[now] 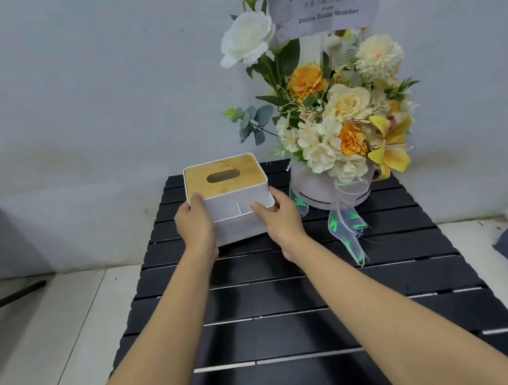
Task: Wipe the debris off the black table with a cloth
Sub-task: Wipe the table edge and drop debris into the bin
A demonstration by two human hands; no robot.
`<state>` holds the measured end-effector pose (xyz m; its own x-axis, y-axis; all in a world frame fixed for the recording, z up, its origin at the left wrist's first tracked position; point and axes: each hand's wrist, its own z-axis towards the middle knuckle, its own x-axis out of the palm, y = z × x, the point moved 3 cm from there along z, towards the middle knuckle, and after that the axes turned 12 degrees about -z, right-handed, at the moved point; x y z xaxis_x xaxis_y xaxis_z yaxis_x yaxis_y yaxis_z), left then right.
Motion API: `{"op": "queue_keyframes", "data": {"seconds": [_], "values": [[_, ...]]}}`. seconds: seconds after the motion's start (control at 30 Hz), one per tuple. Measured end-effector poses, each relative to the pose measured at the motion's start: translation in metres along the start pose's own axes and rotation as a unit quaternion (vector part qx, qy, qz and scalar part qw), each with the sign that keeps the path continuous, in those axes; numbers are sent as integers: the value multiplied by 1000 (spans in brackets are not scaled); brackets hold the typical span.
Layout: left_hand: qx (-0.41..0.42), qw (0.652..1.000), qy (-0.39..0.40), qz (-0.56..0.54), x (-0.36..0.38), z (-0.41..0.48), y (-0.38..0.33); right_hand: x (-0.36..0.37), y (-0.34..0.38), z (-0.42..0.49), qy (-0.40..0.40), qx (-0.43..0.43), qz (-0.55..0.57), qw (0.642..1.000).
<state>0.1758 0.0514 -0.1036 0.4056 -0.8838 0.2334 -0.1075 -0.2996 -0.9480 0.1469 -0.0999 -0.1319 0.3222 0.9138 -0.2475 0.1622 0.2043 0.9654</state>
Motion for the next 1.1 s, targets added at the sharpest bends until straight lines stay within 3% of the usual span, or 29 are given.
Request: {"op": "queue_keyframes", "data": {"seconds": [0.47, 0.63, 0.73, 0.8, 0.87, 0.9, 0.97, 1.03, 1.1], "values": [[27, 998, 11, 49, 11, 20, 24, -17, -13, 7, 19, 42, -40, 998], [144, 988, -51, 35, -2, -49, 32, -63, -31, -29, 17, 35, -64, 997], [238, 969, 21, 62, -4, -147, 56, -90, -37, -46, 30, 39, -80, 996], [302, 937, 147, 94, -1, -212, 79, -105, -40, -58, 49, 41, -85, 994], [306, 893, 303, 130, 1, -263, 105, -122, -39, -71, 61, 41, -89, 993], [271, 865, 389, 162, 3, -283, 115, -131, -36, -78, 62, 39, -95, 993], [234, 773, 511, 294, 7, -313, 133, -149, -29, -91, 57, 32, -99, 993], [290, 702, 528, 379, 11, -323, 140, -163, -23, -102, 44, 20, -90, 995], [316, 706, 507, 381, 12, -321, 137, -170, -22, -112, 30, 14, -84, 996]]}}
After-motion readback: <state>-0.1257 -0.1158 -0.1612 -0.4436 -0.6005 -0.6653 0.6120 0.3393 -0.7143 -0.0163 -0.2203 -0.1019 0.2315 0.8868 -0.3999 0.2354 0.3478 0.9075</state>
